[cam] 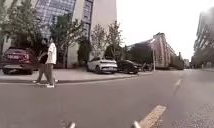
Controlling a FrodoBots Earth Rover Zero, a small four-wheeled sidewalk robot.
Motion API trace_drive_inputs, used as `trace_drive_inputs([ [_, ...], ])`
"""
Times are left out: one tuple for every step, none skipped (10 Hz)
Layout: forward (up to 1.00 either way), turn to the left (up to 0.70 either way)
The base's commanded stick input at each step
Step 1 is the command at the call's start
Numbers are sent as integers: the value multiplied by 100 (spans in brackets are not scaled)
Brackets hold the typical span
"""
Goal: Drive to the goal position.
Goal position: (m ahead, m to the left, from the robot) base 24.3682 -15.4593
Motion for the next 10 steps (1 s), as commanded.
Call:
trace_drive_inputs([
  [70,0],
  [70,-7],
  [70,-14],
  [70,-14],
  [70,-14],
  [70,-14],
  [70,-14],
  [70,-14],
  [70,-14],
  [70,-14],
])
